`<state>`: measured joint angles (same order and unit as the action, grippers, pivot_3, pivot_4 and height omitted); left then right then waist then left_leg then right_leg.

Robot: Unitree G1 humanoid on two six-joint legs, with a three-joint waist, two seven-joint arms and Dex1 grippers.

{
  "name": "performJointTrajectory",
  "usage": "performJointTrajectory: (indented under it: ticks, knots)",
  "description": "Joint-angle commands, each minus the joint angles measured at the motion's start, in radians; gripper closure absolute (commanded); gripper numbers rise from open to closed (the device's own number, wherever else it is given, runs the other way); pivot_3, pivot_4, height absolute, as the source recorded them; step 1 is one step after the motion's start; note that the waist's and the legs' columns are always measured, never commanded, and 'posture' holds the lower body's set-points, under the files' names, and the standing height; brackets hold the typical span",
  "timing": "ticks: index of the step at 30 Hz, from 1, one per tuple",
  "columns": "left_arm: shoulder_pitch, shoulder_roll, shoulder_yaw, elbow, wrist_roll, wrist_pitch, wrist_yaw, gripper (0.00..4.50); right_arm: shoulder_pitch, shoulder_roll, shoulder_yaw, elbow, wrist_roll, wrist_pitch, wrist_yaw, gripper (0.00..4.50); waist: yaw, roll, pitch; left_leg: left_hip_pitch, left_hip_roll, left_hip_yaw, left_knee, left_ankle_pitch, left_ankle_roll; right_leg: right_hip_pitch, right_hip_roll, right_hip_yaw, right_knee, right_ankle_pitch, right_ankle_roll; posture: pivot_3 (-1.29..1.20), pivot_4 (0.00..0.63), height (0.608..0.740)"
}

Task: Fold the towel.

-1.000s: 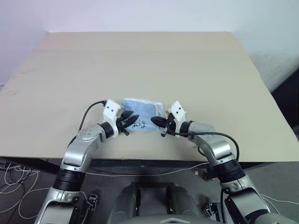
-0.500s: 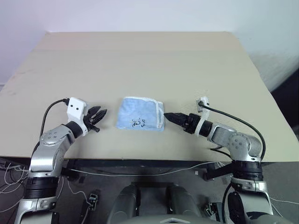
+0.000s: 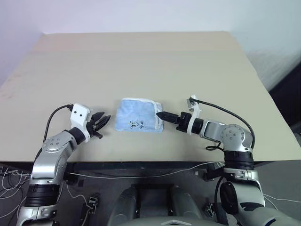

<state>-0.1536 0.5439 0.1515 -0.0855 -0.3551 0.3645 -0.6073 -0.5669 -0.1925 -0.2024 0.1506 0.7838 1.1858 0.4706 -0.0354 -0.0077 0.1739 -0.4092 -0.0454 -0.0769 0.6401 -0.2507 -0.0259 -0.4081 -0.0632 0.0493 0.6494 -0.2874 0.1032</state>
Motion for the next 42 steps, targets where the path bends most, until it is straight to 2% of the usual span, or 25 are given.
performJointTrajectory:
  ticks: [1,12,15,25,27,31,32,36,40,42]
  knots:
    - [0.005,-0.002,0.010,-0.040,0.000,-0.013,0.001,2.98,-0.028,0.047,0.064,0.015,-0.001,0.016,0.019,0.02,-0.010,0.000,0.000,0.000,0.000,0.000,-0.001,0.000,0.000,0.000,0.000,0.000,0.000,0.000,0.000,0.00,0.150,0.740]
    - [0.002,-0.020,-0.004,-0.034,0.010,-0.016,0.004,2.98,-0.095,0.108,0.107,0.117,-0.054,-0.034,0.038,0.02,-0.010,0.000,0.000,0.000,0.000,0.002,-0.004,0.001,-0.001,-0.003,0.001,0.001,0.000,0.000,0.000,0.00,0.150,0.740]
    - [0.013,-0.025,-0.004,-0.044,0.011,-0.015,0.006,2.98,-0.092,0.106,0.083,0.116,-0.043,-0.027,0.038,0.56,-0.010,0.000,0.000,0.000,0.000,0.002,-0.004,0.001,-0.002,-0.003,0.001,0.001,0.001,0.000,0.000,0.00,0.150,0.740]
    - [0.028,-0.032,-0.013,-0.061,0.017,-0.010,0.013,2.98,-0.072,0.107,0.010,0.069,0.001,0.001,0.022,4.01,-0.007,0.000,0.000,0.000,0.000,0.002,-0.005,0.001,-0.002,-0.003,0.000,0.001,0.000,0.000,0.000,0.00,0.150,0.740]
    - [0.025,-0.032,-0.016,-0.057,0.019,-0.012,0.011,2.98,-0.066,0.116,-0.018,0.047,0.026,0.007,0.005,4.47,-0.006,0.000,0.000,0.000,0.000,0.002,-0.005,0.001,-0.002,-0.003,0.000,0.001,0.000,0.000,0.000,0.00,0.150,0.740]
    - [0.017,-0.034,-0.023,-0.054,0.020,-0.011,0.006,2.98,-0.047,0.122,-0.112,-0.017,0.067,-0.013,-0.060,4.47,-0.005,0.000,0.000,0.000,0.000,0.002,-0.005,0.001,-0.002,-0.003,0.000,0.001,0.000,0.000,0.000,0.00,0.150,0.740]
    - [0.009,-0.036,-0.026,-0.050,0.021,-0.009,0.007,2.98,-0.047,0.112,-0.177,-0.034,0.091,-0.030,-0.099,4.47,-0.004,0.000,0.000,0.000,0.000,0.002,-0.005,0.001,-0.002,-0.003,0.000,0.001,0.000,0.000,0.000,0.00,0.150,0.740]
    - [-0.010,-0.052,-0.047,-0.046,0.021,-0.003,0.000,2.98,-0.063,0.065,-0.437,-0.065,0.210,-0.099,-0.293,4.47,0.015,0.000,0.000,0.000,-0.001,0.002,-0.004,0.001,-0.002,-0.002,-0.001,0.000,0.000,0.000,0.000,0.00,0.150,0.740]
    - [-0.034,-0.062,-0.083,-0.022,0.026,-0.003,-0.019,2.98,-0.062,0.009,-0.607,-0.103,0.308,-0.167,-0.486,4.47,0.020,0.000,0.000,0.000,-0.001,0.002,-0.005,0.001,-0.002,-0.002,-0.001,0.001,0.000,0.000,0.000,0.00,0.150,0.740]
    - [-0.057,-0.067,-0.096,-0.004,0.028,-0.004,-0.024,2.98,-0.045,0.000,-0.650,-0.122,0.347,-0.180,-0.586,4.47,0.017,0.000,0.000,0.000,-0.001,0.002,-0.005,0.001,-0.002,-0.002,0.000,0.001,0.000,0.000,0.000,0.00,0.150,0.740]
